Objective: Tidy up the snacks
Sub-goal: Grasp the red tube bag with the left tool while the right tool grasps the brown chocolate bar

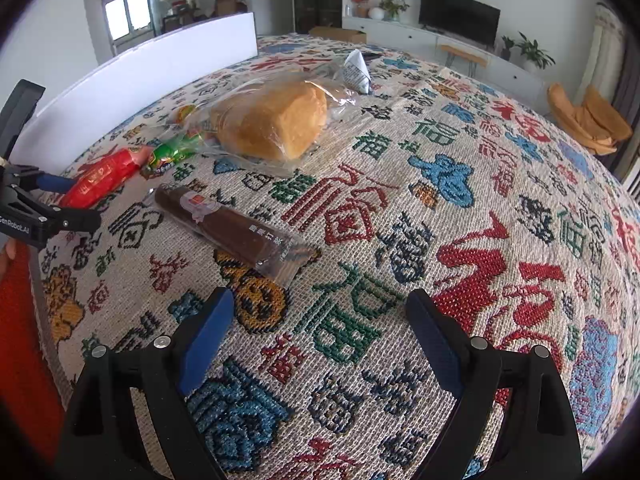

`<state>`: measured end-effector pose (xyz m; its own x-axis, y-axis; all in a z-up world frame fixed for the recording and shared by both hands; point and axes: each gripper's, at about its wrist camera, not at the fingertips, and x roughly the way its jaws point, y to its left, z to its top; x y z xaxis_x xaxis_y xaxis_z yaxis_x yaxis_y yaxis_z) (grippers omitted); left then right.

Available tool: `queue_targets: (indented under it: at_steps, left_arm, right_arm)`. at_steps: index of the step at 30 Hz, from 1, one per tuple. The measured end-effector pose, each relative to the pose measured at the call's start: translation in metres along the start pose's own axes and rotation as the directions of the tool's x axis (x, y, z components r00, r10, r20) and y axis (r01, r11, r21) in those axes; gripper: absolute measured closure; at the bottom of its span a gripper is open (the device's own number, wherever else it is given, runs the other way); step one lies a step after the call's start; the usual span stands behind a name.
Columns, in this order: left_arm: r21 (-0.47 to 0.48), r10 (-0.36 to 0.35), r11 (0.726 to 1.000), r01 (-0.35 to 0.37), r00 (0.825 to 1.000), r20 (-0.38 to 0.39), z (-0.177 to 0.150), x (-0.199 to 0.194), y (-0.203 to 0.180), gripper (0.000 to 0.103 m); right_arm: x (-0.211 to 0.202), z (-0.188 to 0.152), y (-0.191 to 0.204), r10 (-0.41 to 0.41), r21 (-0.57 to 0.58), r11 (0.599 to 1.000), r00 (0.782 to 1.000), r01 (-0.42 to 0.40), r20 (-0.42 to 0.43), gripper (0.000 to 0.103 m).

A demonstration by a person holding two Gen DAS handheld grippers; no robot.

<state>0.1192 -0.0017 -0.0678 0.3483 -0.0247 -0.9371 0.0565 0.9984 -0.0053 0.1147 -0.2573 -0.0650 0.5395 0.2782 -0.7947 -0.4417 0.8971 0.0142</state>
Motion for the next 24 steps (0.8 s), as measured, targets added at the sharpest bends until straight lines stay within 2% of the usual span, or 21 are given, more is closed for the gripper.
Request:
queue_targets:
  at_steps: [4,6,8,9,10,13,15,17,18,20,21,24]
  left_arm:
    - [0.031,-0.016,0.999,0.016,1.000,0.001,-0.005,-0.005,0.007,0.002]
    - [0.032,-0.069,0.997,0.068,0.997,0.027,-0.008,-0.012,0.013,0.015]
    - [0.032,-0.116,0.993,0.115,0.992,0.044,-0.009,-0.018,0.017,0.036]
    - [0.036,-0.133,0.991,0.132,0.990,0.049,-0.008,-0.020,0.017,0.044]
    - [0.041,-0.148,0.989,0.146,0.988,0.054,-0.008,-0.022,0.017,0.060]
    - [0.049,-0.168,0.985,0.165,0.984,0.065,-0.006,-0.021,0.016,0.065]
    - [0.082,-0.168,0.983,0.163,0.984,0.061,-0.008,-0.022,0.012,0.066]
    - [0.131,-0.141,0.982,0.134,0.989,0.048,-0.011,-0.023,0.006,0.062]
    - [0.149,-0.121,0.982,0.112,0.992,0.048,-0.011,-0.023,0.003,0.057]
    - [0.173,-0.076,0.983,0.065,0.996,0.056,-0.011,-0.021,0.000,0.028]
    - [0.186,-0.062,0.981,0.048,0.995,0.072,-0.010,-0.022,-0.003,0.024]
    - [0.208,-0.068,0.977,0.050,0.994,0.083,-0.003,-0.020,-0.008,0.024]
  right_arm:
    - [0.000,-0.001,0.000,0.001,0.000,1.000,1.000,-0.001,-0.001,0.012]
    - [-0.001,-0.001,0.001,0.001,0.000,1.000,1.000,-0.001,-0.001,0.012]
    - [-0.001,-0.001,0.001,0.001,0.000,1.000,1.000,-0.001,-0.001,0.012]
    - [0.000,-0.001,0.001,0.001,0.000,1.000,1.000,-0.001,-0.001,0.012]
    - [0.000,-0.002,0.001,0.001,0.000,1.000,1.000,-0.001,-0.001,0.012]
    - [-0.001,-0.002,0.000,0.001,0.000,1.000,1.000,-0.001,-0.001,0.012]
    - [0.002,0.000,0.000,0.004,-0.013,1.000,1.000,-0.005,-0.015,0.012]
    - [0.004,0.009,0.000,0.035,-0.056,0.998,0.997,-0.039,-0.075,0.012]
    - [0.006,0.017,0.001,0.054,-0.081,0.995,0.993,-0.063,-0.104,0.013]
    - [0.005,0.033,0.008,0.098,-0.147,0.982,0.986,-0.118,-0.137,0.013]
    - [0.005,0.041,0.014,0.123,-0.189,0.970,0.980,-0.152,-0.156,0.013]
    - [0.013,0.063,0.041,0.167,-0.324,0.916,0.960,-0.235,-0.224,0.014]
